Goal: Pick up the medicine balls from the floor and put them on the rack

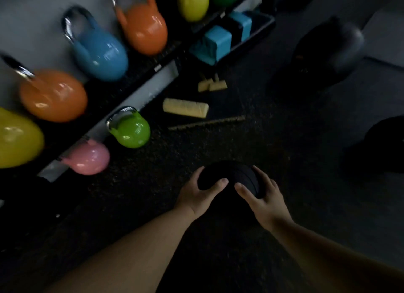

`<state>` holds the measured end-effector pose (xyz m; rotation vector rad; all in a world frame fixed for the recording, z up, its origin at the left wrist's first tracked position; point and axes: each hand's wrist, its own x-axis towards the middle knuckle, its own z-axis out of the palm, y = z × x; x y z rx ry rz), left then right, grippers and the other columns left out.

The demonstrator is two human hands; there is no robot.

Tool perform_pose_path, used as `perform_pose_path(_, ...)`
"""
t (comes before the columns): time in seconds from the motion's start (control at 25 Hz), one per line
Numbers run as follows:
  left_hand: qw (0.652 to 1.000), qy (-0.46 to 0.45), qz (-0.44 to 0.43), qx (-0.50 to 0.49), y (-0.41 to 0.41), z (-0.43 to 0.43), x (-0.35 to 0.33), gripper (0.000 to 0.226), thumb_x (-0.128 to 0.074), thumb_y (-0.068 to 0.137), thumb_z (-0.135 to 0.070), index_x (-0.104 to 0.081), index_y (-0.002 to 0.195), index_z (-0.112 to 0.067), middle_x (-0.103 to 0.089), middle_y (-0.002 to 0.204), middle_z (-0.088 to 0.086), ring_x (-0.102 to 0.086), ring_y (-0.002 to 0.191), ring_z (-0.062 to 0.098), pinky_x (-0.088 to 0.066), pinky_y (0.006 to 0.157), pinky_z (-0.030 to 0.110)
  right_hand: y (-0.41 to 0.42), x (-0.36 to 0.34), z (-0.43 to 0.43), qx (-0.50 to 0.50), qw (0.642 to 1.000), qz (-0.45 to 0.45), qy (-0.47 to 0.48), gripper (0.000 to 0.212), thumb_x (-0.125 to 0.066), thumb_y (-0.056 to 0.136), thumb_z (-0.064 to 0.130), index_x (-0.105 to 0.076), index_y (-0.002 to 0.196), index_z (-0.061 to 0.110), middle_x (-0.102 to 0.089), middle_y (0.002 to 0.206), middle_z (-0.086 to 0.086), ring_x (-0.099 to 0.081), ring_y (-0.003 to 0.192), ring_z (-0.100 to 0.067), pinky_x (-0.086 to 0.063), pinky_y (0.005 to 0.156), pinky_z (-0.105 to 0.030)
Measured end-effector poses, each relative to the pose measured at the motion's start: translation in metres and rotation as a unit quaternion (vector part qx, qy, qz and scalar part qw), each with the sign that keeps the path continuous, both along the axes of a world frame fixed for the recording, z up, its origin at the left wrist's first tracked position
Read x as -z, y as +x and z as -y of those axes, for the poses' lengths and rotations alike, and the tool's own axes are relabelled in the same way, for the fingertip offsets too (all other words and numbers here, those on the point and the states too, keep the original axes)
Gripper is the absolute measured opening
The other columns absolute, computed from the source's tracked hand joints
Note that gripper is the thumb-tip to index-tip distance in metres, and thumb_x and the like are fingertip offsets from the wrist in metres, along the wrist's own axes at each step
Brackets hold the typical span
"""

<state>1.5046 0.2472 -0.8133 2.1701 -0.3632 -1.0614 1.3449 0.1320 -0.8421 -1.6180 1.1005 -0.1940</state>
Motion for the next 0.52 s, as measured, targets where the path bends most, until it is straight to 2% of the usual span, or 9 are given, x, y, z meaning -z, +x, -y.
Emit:
perform_pose_path(0.08, 0.998, -0.035, 0.039, -0.020, 0.032, 0.005, -0.082, 0.128, -0.061, 0.046, -0.090, -0.039, 0.160, -0.035, -0.045, 0.162, 0.002, -0.045, 0.146, 0.024, -0.038, 0.114, 0.035, 0.039, -0.079, 0.015, -0.023, 0.998, 0.038, -0.038, 0.109, -0.064, 0.066, 0.088, -0.030, 0.160, 0.044, -0.037, 0.157, 0.000, -0.046, 0.133, -0.021, -0.044, 0.093, -0.031)
perform_pose_path(0.12, 0.996, -0.059, 0.058, -0.033, 0.049, 0.006, -0.132, 0.128, -0.060, 0.045, -0.090, -0.040, 0.159, -0.035, -0.046, 0.161, 0.001, -0.046, 0.146, 0.023, -0.039, 0.115, 0.035, 0.060, -0.128, 0.022, -0.034, 0.996, 0.053, -0.058, 0.108, -0.063, 0.068, 0.085, -0.030, 0.160, 0.042, -0.036, 0.158, 0.000, -0.045, 0.136, -0.022, -0.042, 0.093, -0.030)
perform_pose_path(0.24, 0.983, -0.134, 0.107, -0.062, 0.091, 0.002, -0.290, 0.114, -0.069, 0.059, -0.086, -0.043, 0.158, -0.035, -0.050, 0.157, -0.002, -0.049, 0.143, 0.022, -0.041, 0.115, 0.037, 0.117, -0.287, 0.033, -0.064, 0.984, 0.105, -0.128, 0.101, -0.066, 0.075, 0.080, -0.030, 0.161, 0.040, -0.037, 0.158, -0.002, -0.044, 0.141, -0.025, -0.041, 0.098, -0.032)
perform_pose_path(0.32, 0.967, -0.185, 0.151, -0.085, 0.117, -0.008, -0.396, 0.106, -0.068, 0.058, -0.086, -0.053, 0.149, -0.035, -0.059, 0.146, -0.005, -0.055, 0.138, 0.021, -0.044, 0.112, 0.037, 0.152, -0.395, 0.033, -0.077, 0.971, 0.147, -0.171, 0.098, -0.068, 0.076, 0.078, -0.034, 0.159, 0.040, -0.041, 0.156, -0.003, -0.046, 0.140, -0.025, -0.043, 0.104, -0.034)
perform_pose_path(0.4, 0.950, -0.218, 0.203, -0.094, 0.142, -0.018, -0.486, 0.100, -0.065, 0.054, -0.089, -0.061, 0.136, -0.032, -0.069, 0.133, -0.006, -0.063, 0.127, 0.019, -0.048, 0.105, 0.035, 0.181, -0.484, 0.029, -0.086, 0.957, 0.191, -0.202, 0.102, -0.067, 0.070, 0.085, -0.039, 0.156, 0.039, -0.048, 0.150, -0.004, -0.052, 0.135, -0.025, -0.046, 0.107, -0.037)
perform_pose_path(0.44, 0.941, -0.234, 0.227, -0.090, 0.153, -0.029, -0.538, 0.094, -0.067, 0.059, -0.088, -0.061, 0.134, -0.030, -0.069, 0.131, -0.006, -0.063, 0.124, 0.017, -0.047, 0.102, 0.031, 0.198, -0.535, 0.023, -0.098, 0.946, 0.217, -0.220, 0.105, -0.064, 0.066, 0.088, -0.041, 0.155, 0.038, -0.051, 0.148, -0.004, -0.054, 0.133, -0.025, -0.047, 0.108, -0.038)
perform_pose_path(0.52, 0.922, -0.261, 0.271, -0.096, 0.170, -0.055, -0.633, 0.091, -0.069, 0.067, -0.084, -0.057, 0.140, -0.031, -0.065, 0.136, -0.007, -0.060, 0.122, 0.015, -0.043, 0.096, 0.026, 0.225, -0.627, 0.005, -0.113, 0.926, 0.257, -0.252, 0.110, -0.061, 0.063, 0.093, -0.043, 0.155, 0.037, -0.053, 0.148, -0.004, -0.055, 0.134, -0.025, -0.046, 0.110, -0.040)
